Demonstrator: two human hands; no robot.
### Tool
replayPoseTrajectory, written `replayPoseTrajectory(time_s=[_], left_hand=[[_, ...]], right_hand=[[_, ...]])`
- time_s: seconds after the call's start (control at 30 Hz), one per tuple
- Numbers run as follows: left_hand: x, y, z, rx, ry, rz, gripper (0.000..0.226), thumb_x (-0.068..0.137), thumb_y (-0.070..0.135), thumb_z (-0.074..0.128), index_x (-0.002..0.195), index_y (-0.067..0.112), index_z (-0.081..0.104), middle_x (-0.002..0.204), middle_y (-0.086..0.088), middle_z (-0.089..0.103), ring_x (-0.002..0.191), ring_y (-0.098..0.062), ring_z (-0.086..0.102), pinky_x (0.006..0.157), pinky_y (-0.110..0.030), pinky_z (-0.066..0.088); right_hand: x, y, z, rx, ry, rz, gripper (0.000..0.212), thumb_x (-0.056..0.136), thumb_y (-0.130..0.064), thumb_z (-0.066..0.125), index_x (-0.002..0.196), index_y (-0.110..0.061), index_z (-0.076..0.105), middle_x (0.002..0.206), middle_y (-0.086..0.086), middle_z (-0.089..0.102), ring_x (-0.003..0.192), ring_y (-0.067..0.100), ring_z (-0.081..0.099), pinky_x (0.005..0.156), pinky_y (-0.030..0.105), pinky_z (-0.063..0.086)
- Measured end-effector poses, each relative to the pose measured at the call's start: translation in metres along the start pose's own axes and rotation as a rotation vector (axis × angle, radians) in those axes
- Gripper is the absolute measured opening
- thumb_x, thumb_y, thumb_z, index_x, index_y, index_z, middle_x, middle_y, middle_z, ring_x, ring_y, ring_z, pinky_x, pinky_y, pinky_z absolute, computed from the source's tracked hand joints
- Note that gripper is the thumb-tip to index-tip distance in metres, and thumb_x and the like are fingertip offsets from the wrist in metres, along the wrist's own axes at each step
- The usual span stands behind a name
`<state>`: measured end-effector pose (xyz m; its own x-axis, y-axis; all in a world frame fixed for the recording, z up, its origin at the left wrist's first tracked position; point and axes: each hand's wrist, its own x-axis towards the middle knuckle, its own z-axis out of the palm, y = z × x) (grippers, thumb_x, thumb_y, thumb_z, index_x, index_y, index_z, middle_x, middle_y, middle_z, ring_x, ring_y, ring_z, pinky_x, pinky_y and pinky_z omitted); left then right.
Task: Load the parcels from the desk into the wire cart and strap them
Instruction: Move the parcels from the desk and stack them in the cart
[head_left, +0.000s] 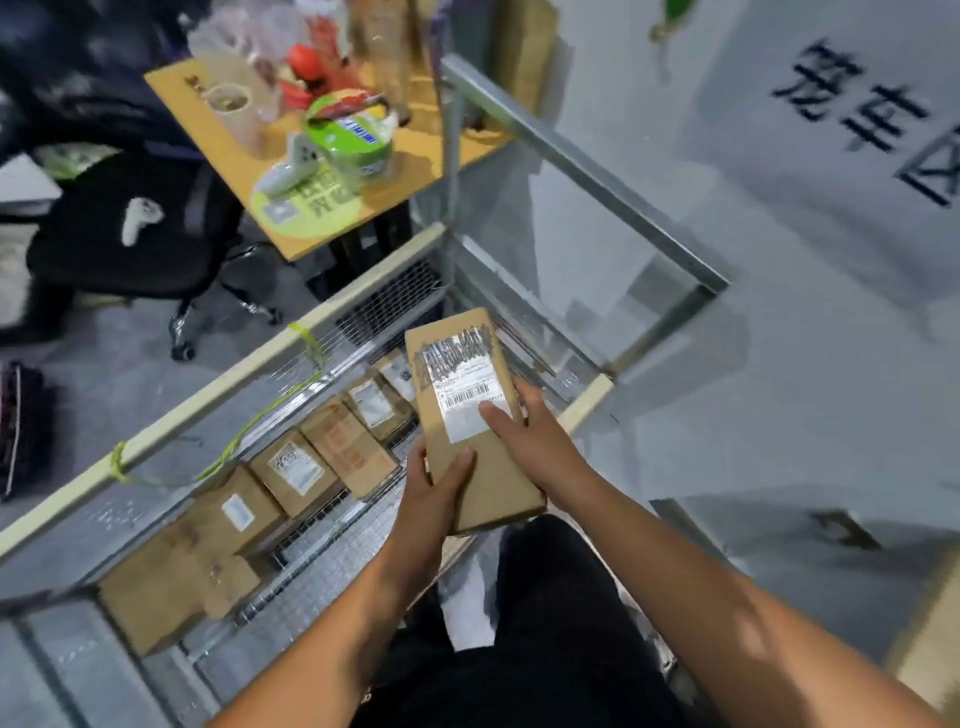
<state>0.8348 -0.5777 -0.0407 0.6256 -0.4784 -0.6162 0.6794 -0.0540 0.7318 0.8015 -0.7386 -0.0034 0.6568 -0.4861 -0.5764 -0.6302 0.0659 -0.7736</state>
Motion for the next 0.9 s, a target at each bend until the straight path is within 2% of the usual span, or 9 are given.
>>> replayPoseTrajectory(time_s=[0.1, 0.23, 0.37, 0.43, 0.5, 0.6, 0.73, 0.83, 0.9], left_hand=[[0.035, 0.001, -0.011, 0.041, 0.103, -0.027, 0.073, 0.086, 0.062, 0.07, 0.149, 0.037, 0.041, 0.136, 0.005, 0.065, 0.108, -0.011, 0.073, 0.089, -0.039, 0.062], [0.102, -0.008, -0.027, 0.142, 0.234, -0.08, 0.056, 0.094, 0.063, 0.054, 0.144, 0.038, 0.048, 0.144, 0.011, 0.054, 0.126, -0.013, 0.057, 0.106, -0.043, 0.048], [0.19, -0.035, -0.056, 0.362, 0.358, -0.155, 0.05, 0.095, 0.063, 0.05, 0.134, 0.032, 0.057, 0.127, 0.009, 0.062, 0.108, -0.012, 0.061, 0.085, -0.026, 0.042], [0.242, -0.057, -0.066, 0.42, 0.391, -0.178, 0.053, 0.09, 0.067, 0.05, 0.128, 0.032, 0.061, 0.118, 0.013, 0.065, 0.099, -0.003, 0.061, 0.075, -0.019, 0.043], [0.299, -0.087, -0.076, 0.496, 0.391, -0.197, 0.053, 0.087, 0.069, 0.051, 0.125, 0.033, 0.061, 0.114, 0.018, 0.06, 0.107, -0.011, 0.062, 0.076, -0.013, 0.044], [0.397, -0.133, -0.097, 0.795, 0.351, -0.111, 0.061, 0.095, 0.065, 0.053, 0.14, 0.025, 0.056, 0.13, 0.002, 0.055, 0.127, -0.024, 0.051, 0.099, -0.031, 0.044], [0.507, -0.174, -0.115, 1.036, 0.376, -0.076, 0.072, 0.094, 0.074, 0.042, 0.145, 0.024, 0.05, 0.139, -0.017, 0.053, 0.133, -0.036, 0.047, 0.11, -0.045, 0.043], [0.562, -0.196, -0.13, 1.234, 0.39, 0.001, 0.077, 0.095, 0.074, 0.039, 0.16, 0.037, 0.02, 0.17, -0.005, 0.011, 0.158, -0.034, 0.004, 0.128, -0.054, 0.012], [0.584, -0.205, -0.138, 1.403, 0.363, 0.067, 0.087, 0.092, 0.077, 0.039, 0.159, 0.049, -0.009, 0.17, 0.006, -0.012, 0.157, -0.031, -0.012, 0.127, -0.059, 0.005]], right_hand=[[0.052, -0.006, 0.013, -0.087, -0.083, 0.044, 0.076, 0.092, -0.064, 0.064, 0.157, -0.043, 0.031, 0.144, -0.008, 0.056, 0.115, 0.017, 0.066, 0.084, 0.032, 0.056], [0.146, 0.006, 0.011, -0.194, -0.129, 0.084, 0.069, 0.097, -0.053, 0.065, 0.157, -0.033, 0.036, 0.137, -0.002, 0.06, 0.116, 0.023, 0.066, 0.097, 0.045, 0.057], [0.262, 0.046, 0.009, -0.277, -0.16, 0.1, 0.059, 0.1, -0.046, 0.065, 0.151, -0.032, 0.041, 0.13, -0.001, 0.067, 0.106, 0.018, 0.07, 0.088, 0.038, 0.06], [0.327, 0.076, 0.013, -0.318, -0.167, 0.113, 0.061, 0.1, -0.047, 0.064, 0.154, -0.034, 0.038, 0.133, 0.0, 0.065, 0.115, 0.027, 0.067, 0.098, 0.048, 0.057], [0.395, 0.109, 0.02, -0.4, -0.181, 0.114, 0.066, 0.1, -0.049, 0.062, 0.158, -0.034, 0.033, 0.145, 0.002, 0.058, 0.13, 0.031, 0.058, 0.108, 0.052, 0.049], [0.492, 0.16, 0.042, -0.543, -0.166, 0.085, 0.071, 0.1, -0.056, 0.056, 0.162, -0.033, 0.029, 0.16, 0.006, 0.043, 0.146, 0.032, 0.042, 0.118, 0.052, 0.037], [0.591, 0.223, 0.078, -0.609, -0.185, 0.116, 0.067, 0.1, -0.06, 0.054, 0.148, -0.013, 0.05, 0.142, 0.017, 0.058, 0.131, 0.037, 0.055, 0.11, 0.048, 0.045], [0.631, 0.253, 0.105, -0.571, -0.196, 0.136, 0.074, 0.098, -0.063, 0.056, 0.159, -0.024, 0.038, 0.151, 0.016, 0.052, 0.134, 0.038, 0.054, 0.112, 0.047, 0.045], [0.642, 0.274, 0.11, -0.538, -0.185, 0.132, 0.08, 0.096, -0.066, 0.056, 0.163, -0.032, 0.028, 0.161, 0.011, 0.044, 0.14, 0.036, 0.049, 0.116, 0.047, 0.04]])
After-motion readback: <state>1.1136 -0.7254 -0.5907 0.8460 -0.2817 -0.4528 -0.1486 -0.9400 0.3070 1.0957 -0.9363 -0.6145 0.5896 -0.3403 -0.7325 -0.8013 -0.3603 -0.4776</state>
